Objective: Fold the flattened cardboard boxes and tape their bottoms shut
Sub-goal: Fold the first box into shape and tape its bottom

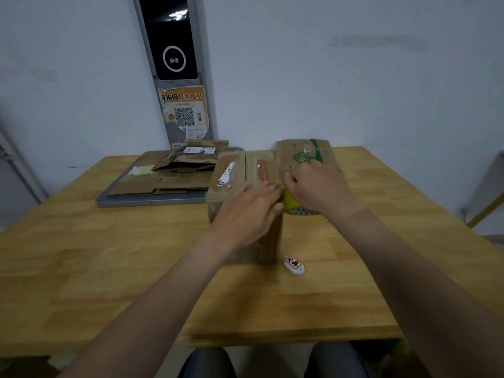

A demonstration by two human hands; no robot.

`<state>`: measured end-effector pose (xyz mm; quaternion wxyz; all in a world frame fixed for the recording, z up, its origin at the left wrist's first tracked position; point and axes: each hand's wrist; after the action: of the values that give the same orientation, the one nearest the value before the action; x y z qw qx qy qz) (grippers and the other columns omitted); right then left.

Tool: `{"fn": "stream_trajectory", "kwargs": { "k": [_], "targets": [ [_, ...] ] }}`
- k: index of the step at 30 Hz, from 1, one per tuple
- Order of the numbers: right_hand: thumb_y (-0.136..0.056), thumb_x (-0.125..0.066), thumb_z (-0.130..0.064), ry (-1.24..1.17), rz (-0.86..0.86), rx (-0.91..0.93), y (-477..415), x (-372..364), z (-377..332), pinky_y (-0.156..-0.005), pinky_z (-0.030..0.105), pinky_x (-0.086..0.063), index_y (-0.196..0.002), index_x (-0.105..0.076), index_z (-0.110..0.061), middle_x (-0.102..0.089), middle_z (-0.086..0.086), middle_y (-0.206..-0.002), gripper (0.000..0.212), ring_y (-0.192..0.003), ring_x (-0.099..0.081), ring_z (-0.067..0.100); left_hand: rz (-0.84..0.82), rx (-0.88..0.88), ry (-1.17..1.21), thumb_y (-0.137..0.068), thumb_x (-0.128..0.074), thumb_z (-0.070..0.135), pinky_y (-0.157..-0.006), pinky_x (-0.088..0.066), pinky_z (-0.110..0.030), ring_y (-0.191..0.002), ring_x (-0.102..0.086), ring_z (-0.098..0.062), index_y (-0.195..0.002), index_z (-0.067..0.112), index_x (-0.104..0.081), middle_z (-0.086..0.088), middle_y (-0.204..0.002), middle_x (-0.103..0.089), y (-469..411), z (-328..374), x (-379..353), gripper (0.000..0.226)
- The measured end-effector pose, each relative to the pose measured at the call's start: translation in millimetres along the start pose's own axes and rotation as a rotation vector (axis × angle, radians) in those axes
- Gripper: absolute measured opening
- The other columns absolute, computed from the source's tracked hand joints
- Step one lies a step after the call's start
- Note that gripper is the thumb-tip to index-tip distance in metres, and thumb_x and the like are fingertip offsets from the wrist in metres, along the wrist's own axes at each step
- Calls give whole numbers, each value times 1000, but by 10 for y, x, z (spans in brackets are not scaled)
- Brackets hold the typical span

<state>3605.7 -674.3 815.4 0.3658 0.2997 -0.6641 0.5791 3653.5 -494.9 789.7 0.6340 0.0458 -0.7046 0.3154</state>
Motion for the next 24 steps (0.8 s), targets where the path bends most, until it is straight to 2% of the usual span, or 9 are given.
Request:
{"fn": "stream_trajectory", "kwargs": {
  "k": [3,9,12,14,16,18,21,22,24],
  "targets": [
    [-103,-41,-37,39,-14,8,-24,-2,-29,-49,30,-24,-57,-34,-25,-36,-4,-61,48,-58,-42,22,-5,8,-177,-109,-28,49,-120,-23,-42,-155,-26,-16,-161,19,-32,5,-167,-33,29,-15,-94,60],
    [-101,-44,-37,121,-43,-7,-64,14,-135,-53,30,-37,-63,-37,-18,-44,0,-64,43,-62,-47,24,-73,0,-180,-108,-22,55,-123,-19,-42,-157,-18,-10,-162,24,-29,9,-170,-24,70,-150,-36,63],
    [-101,-43,-36,108,-47,-14,-44,22,-126,-47,27,-26,-62,-37,-21,-43,-1,-64,43,-57,-44,20,-46,77,-201,-106,-18,59,-127,-14,-41,-157,-16,-9,-163,20,-27,5,-170,-25,222,-329,17,70],
    [-102,-42,-35,85,-64,0,-30,15,-116,-46,28,-25,-60,-39,-20,-43,0,-62,45,-59,-47,22,-30,135,-191,-104,-13,61,-129,-10,-40,-158,-14,-11,-163,15,-25,0,-170,-24,326,-444,23,76],
    [-102,-42,-34,63,-64,10,-24,9,-121,-47,28,-26,-58,-40,-19,-44,0,-61,47,-59,-48,22,-9,200,-61,-101,-7,63,-129,-7,-36,-158,-9,-11,-164,13,-22,-1,-171,-19,399,-524,10,82],
    [-102,-43,-33,23,-59,20,-21,4,-138,-47,28,-27,-55,-37,-20,-42,-1,-57,49,-53,-43,18,81,268,137,-101,-11,60,-127,-8,-31,-158,-6,-11,-162,11,-25,-2,-170,-21,431,-572,-47,80],
    [-101,-46,-31,-7,-53,26,-12,-2,-145,-47,27,-26,-51,-34,-21,-39,-1,-54,52,-49,-37,14,310,421,402,-111,-29,40,-125,-22,-33,-157,-17,-13,-154,10,-45,-4,-167,-31,434,-594,-200,55],
    [-100,-47,-29,-20,-49,30,-7,-10,-141,-46,27,-25,-51,-34,-20,-38,-1,-53,52,-48,-36,14,378,483,501,-112,-33,36,-124,-27,-34,-155,-23,-13,-153,11,-46,-4,-166,-32,442,-589,-252,51],
    [-99,-48,-26,-51,-38,25,15,-31,-130,-46,28,-23,-50,-35,-17,-36,1,-51,52,-47,-33,14,463,545,708,-109,-36,45,-120,-28,-25,-152,-28,-10,-159,15,-35,0,-167,-32,465,-561,-351,58]
  ]
}}
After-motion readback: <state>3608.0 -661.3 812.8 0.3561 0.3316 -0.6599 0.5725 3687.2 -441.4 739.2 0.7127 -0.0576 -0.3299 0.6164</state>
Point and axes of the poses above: each hand's wrist, its own y-axis away from the middle knuckle, its own x-axis out of the back of the hand, z = x × y
